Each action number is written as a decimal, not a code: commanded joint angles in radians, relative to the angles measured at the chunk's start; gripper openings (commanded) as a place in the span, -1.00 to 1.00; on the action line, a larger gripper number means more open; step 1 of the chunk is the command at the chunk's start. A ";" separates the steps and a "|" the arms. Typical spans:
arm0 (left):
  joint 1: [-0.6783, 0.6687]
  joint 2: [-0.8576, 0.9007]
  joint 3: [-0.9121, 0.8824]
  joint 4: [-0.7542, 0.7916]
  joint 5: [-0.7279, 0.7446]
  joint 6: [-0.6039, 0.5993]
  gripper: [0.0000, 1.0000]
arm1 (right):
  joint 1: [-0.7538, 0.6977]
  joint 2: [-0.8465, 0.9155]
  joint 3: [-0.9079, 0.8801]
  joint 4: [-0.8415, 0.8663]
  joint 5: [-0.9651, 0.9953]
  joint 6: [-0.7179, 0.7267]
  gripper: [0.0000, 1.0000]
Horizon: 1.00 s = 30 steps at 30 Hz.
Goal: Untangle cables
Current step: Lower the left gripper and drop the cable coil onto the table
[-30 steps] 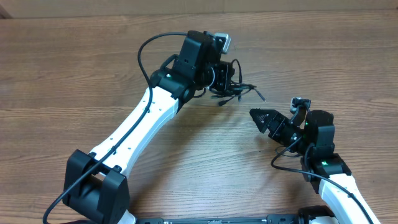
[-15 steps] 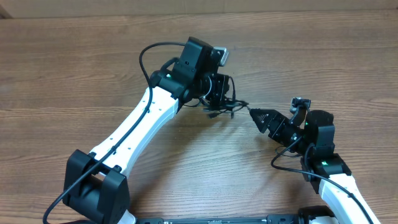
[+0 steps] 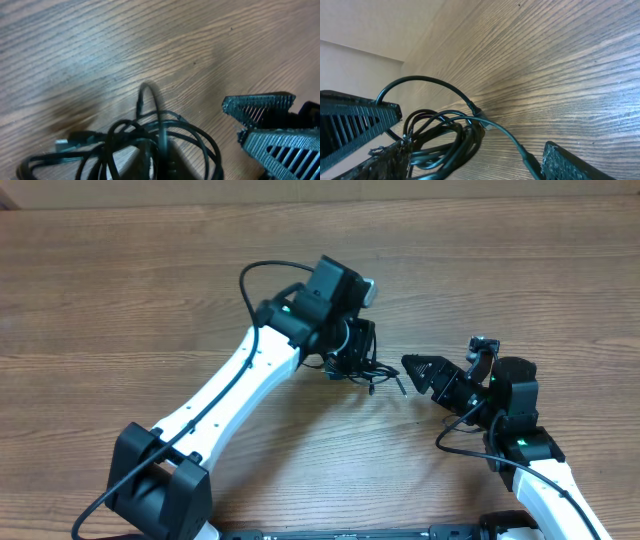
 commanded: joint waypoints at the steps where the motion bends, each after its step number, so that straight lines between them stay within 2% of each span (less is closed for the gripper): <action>1: -0.023 -0.011 0.014 0.000 -0.075 0.023 -0.25 | 0.003 -0.008 0.016 0.002 0.011 -0.002 0.66; 4: -0.024 -0.011 0.014 -0.003 -0.078 0.023 0.15 | 0.003 -0.008 0.016 0.009 0.011 -0.002 0.66; 5: -0.024 -0.011 0.014 -0.003 -0.081 0.023 0.38 | 0.003 -0.008 0.016 0.008 0.011 -0.002 0.66; 6: -0.023 -0.011 0.014 -0.003 -0.090 0.023 0.70 | 0.003 -0.008 0.016 0.004 0.011 -0.002 0.66; 8: -0.023 -0.011 0.014 -0.007 -0.126 0.022 0.99 | 0.003 -0.008 0.016 0.002 0.011 -0.002 0.66; 16: -0.022 -0.011 0.013 -0.071 -0.267 0.022 0.99 | 0.003 -0.008 0.016 0.003 0.011 -0.003 0.67; 30: 0.021 -0.011 0.013 -0.114 -0.422 0.022 0.99 | 0.003 -0.008 0.016 -0.035 0.023 -0.007 0.68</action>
